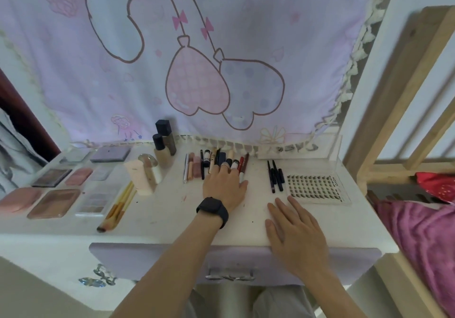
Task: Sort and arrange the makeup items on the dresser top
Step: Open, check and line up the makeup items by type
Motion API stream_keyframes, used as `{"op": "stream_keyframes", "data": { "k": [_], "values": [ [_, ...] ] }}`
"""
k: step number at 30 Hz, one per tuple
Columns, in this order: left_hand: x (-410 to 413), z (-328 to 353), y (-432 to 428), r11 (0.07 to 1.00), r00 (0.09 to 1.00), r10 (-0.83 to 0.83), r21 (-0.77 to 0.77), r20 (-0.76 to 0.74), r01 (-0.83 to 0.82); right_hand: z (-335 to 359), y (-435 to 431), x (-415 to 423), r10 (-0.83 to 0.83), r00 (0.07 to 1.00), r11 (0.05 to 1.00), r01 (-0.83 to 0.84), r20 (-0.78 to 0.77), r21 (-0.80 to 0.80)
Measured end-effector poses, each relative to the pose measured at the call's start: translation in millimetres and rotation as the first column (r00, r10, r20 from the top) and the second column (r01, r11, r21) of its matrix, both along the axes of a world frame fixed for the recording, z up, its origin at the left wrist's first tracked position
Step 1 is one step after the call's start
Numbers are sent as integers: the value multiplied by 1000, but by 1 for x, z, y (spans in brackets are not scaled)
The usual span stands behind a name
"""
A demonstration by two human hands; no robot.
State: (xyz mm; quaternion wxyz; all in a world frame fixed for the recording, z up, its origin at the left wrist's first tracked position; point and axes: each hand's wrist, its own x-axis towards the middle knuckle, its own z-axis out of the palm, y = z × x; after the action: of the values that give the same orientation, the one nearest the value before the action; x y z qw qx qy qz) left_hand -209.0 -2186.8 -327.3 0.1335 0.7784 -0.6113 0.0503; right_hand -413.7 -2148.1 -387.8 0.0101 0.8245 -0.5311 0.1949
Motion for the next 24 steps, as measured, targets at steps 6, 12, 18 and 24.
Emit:
{"op": "stream_keyframes", "data": {
  "k": [6, 12, 18, 24],
  "values": [
    [-4, 7, -17, 995, 989, 19, 93, 149, -33, 2, 3, 0, -9, 1000, 1000, 9, 28, -14],
    [-11, 21, -23, 970, 955, -10, 236, 297, -64, 3, 4, 0, 4, 999, 1000, -2, 48, -28],
    [-12, 27, -19, 958, 978, -18, 283, 206, -42, 3, 4, -1, 12, 998, 999, -10, 56, -41],
    [6, 32, 8, 966, 883, 129, 257, -451, -9, 3, 3, -1, 5, 998, 998, -1, 68, -56]
  ]
}}
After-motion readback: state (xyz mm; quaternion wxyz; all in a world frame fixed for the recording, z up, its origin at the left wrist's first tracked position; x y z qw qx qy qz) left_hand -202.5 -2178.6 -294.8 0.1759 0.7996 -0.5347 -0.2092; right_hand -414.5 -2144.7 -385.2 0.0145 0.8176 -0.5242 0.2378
